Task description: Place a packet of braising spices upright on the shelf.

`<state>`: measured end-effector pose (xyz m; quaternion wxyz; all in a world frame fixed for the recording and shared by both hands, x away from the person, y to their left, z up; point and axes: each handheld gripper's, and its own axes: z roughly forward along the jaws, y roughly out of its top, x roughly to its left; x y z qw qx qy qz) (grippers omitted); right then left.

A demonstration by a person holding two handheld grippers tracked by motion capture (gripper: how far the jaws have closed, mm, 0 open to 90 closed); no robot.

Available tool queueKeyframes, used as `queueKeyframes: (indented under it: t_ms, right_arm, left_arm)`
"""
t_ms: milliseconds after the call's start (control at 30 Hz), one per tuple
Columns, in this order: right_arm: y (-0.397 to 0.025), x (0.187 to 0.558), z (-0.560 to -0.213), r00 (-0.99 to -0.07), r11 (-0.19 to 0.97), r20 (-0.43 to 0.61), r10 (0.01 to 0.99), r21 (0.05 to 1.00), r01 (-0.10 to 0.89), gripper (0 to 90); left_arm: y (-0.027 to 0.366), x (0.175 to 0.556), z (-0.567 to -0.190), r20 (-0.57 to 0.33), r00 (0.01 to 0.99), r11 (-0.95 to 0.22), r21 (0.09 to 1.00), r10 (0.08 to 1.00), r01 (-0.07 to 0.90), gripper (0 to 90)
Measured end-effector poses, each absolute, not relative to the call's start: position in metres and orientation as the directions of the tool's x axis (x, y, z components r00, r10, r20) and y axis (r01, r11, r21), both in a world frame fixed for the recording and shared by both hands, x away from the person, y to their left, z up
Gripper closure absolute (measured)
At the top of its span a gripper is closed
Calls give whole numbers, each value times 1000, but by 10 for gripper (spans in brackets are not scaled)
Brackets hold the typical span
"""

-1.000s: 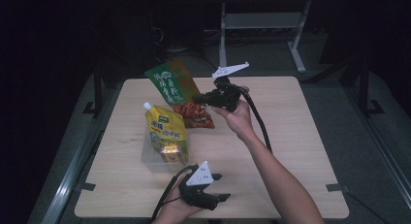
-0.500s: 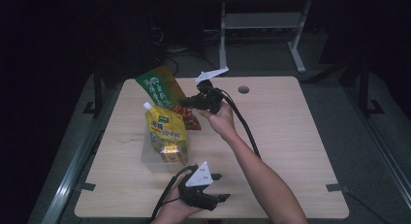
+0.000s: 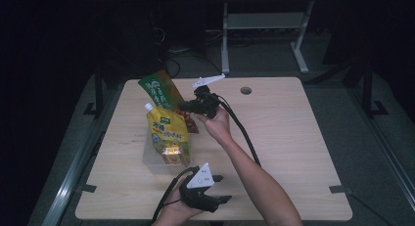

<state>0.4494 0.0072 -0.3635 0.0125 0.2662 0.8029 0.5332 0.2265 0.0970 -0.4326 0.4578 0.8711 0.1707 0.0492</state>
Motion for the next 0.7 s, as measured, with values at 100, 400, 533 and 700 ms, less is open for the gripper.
queueKeyframes:
  t_ms: [100, 400, 533, 700]
  right_arm:
    - [4, 449, -365, -854, 288, 252, 456, 866, 410, 899]
    - [2, 445, -364, -867, 338, 214, 449, 858, 387, 891]
    - [2, 444, -360, -870, 373, 195, 453, 845, 384, 875]
    - [3, 446, -353, -873, 411, 176, 455, 828, 381, 844]
  left_arm:
    - [96, 226, -433, -73, 938, -524, 813, 339, 252, 358]
    - [96, 226, -433, -65, 937, -524, 815, 342, 248, 358]
    - [97, 226, -432, -64, 937, -521, 817, 344, 247, 358]
    - [98, 226, -431, -62, 936, -521, 817, 346, 247, 358]
